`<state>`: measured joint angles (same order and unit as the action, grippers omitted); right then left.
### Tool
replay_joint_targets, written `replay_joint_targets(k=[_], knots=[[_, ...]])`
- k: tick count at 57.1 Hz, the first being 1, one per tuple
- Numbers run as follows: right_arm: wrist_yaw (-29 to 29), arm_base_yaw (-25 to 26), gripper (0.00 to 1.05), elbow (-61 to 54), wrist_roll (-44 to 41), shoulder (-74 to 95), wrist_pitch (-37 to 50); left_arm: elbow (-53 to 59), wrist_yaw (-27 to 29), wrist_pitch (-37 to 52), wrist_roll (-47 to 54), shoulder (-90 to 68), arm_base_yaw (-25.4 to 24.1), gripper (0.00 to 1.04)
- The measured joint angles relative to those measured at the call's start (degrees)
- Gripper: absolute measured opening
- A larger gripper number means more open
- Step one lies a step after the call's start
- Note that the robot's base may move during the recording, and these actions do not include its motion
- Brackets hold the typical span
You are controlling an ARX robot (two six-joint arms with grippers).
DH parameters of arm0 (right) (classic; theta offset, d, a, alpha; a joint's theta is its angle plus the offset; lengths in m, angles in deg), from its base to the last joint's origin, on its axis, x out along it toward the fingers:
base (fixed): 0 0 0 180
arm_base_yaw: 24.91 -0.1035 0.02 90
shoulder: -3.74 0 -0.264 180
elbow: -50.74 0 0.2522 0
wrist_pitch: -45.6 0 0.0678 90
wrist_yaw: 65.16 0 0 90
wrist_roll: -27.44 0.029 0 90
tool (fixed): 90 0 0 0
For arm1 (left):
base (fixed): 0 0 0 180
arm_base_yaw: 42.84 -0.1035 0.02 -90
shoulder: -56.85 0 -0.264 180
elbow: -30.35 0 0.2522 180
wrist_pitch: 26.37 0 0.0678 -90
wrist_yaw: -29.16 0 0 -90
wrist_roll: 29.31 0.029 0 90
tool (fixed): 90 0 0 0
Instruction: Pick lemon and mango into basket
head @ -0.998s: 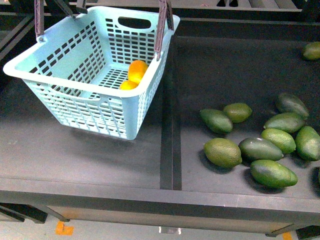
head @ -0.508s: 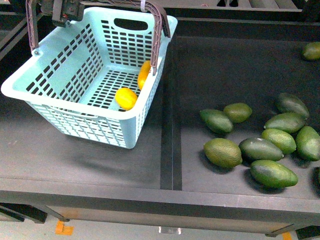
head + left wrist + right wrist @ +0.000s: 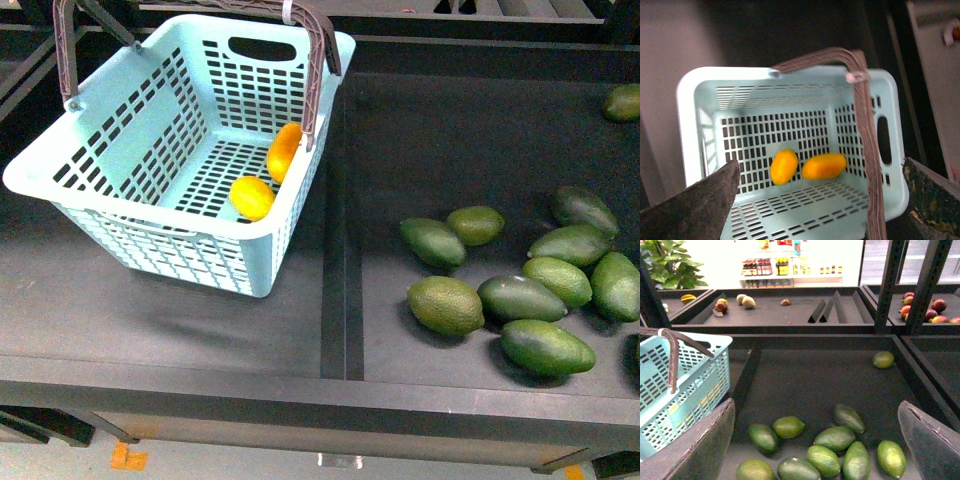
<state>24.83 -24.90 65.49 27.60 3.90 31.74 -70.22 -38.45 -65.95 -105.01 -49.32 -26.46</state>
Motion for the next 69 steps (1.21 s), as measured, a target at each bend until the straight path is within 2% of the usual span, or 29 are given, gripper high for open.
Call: replay_joint_targets(k=[2, 4, 7, 8, 11, 13, 17, 26, 47, 50, 54, 64, 69], knots=[[0.07, 0.00, 0.96, 0.00, 0.00, 0.00, 0.00, 8.37, -4.79, 13.11, 12.63, 3.41, -0.79, 0.82], [0.04, 0.00, 0.96, 0.00, 0.00, 0.00, 0.00, 14.75, -7.08, 22.73, 21.46, 5.88, -1.31, 0.77], [0.07, 0.00, 0.96, 0.00, 0.00, 0.00, 0.00, 26.56, -9.33, 42.21, 38.60, 9.97, -2.45, 0.66], [0.04, 0.00, 0.96, 0.00, 0.00, 0.00, 0.00, 28.26, -9.60, 45.35, 41.13, 10.56, -2.64, 0.65], [0.02, 0.00, 0.96, 0.00, 0.00, 0.00, 0.00, 37.03, -10.69, 62.10, 53.64, 13.73, -3.91, 0.54], [0.02, 0.00, 0.96, 0.00, 0.00, 0.00, 0.00, 41.42, -11.15, 68.41, 61.13, 16.04, -4.83, 0.47], [0.04, 0.00, 0.96, 0.00, 0.00, 0.00, 0.00, 48.43, -12.09, 74.51, 68.08, 20.48, -6.38, 0.33], [0.04, 0.00, 0.96, 0.00, 0.00, 0.00, 0.00, 59.67, -14.91, 77.59, 73.57, 26.80, -8.22, 0.03], [0.02, 0.00, 0.96, 0.00, 0.00, 0.00, 0.00, 75.12, -18.36, 77.68, 74.86, 42.40, -12.13, 0.04], [0.02, 0.00, 0.96, 0.00, 0.00, 0.00, 0.00, 76.56, -21.51, 76.76, 74.90, 44.59, -14.03, 0.04], [0.04, 0.00, 0.96, 0.00, 0.00, 0.00, 0.00, 78.34, -21.97, 75.36, 75.01, 47.56, -15.89, 0.04], [0.04, 0.00, 0.96, 0.00, 0.00, 0.00, 0.00, 81.57, -22.36, 71.08, 75.06, 55.12, -16.13, 0.04], [0.02, 0.00, 0.96, 0.00, 0.00, -0.02, 0.00, 84.15, -22.40, 73.22, 75.08, 56.08, -16.13, 0.04]])
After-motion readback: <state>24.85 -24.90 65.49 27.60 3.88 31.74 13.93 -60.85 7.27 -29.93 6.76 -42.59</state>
